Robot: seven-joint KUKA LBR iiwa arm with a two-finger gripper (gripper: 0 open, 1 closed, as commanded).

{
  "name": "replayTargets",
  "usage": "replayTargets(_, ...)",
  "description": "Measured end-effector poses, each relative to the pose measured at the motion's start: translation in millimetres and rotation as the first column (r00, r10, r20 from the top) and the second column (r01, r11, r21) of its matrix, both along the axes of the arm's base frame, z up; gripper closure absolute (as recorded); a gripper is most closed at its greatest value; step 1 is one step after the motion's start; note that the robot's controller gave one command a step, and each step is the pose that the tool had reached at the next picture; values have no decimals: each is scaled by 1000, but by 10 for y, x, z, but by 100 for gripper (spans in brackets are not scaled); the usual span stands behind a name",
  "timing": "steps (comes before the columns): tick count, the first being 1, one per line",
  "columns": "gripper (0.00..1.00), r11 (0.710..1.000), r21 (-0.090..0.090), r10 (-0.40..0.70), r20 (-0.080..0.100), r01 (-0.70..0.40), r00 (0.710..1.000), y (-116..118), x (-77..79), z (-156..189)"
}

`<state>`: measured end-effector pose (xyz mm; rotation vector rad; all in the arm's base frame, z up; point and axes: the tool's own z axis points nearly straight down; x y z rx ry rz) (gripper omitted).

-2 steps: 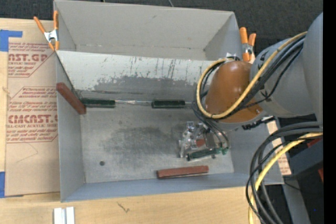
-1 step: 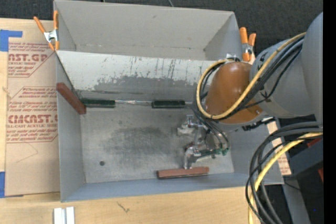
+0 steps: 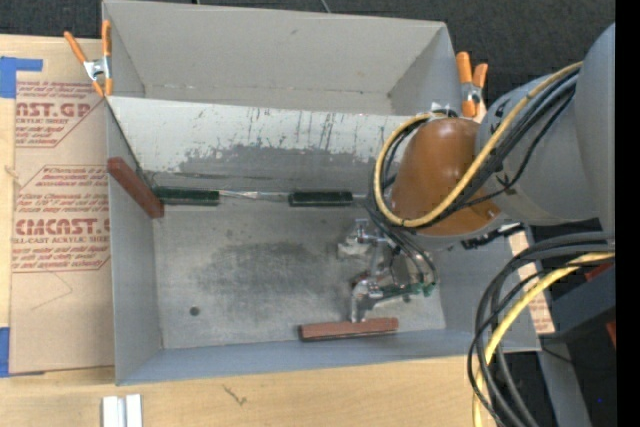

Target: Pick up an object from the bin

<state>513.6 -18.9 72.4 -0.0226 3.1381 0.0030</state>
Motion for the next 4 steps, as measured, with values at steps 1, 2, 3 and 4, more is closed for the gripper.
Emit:
replayTargets(1,100,996,3,90,7,-90,996,-738,172,16)
replayTargets(2,100,996,3,90,7,-90,996,-738,172,16)
replayTargets(3,100,983,0,182,6,-182,983,-700,157,58)
replayTargets(4,100,866,1,501,-4,-501,866,-1230,-166,2115)
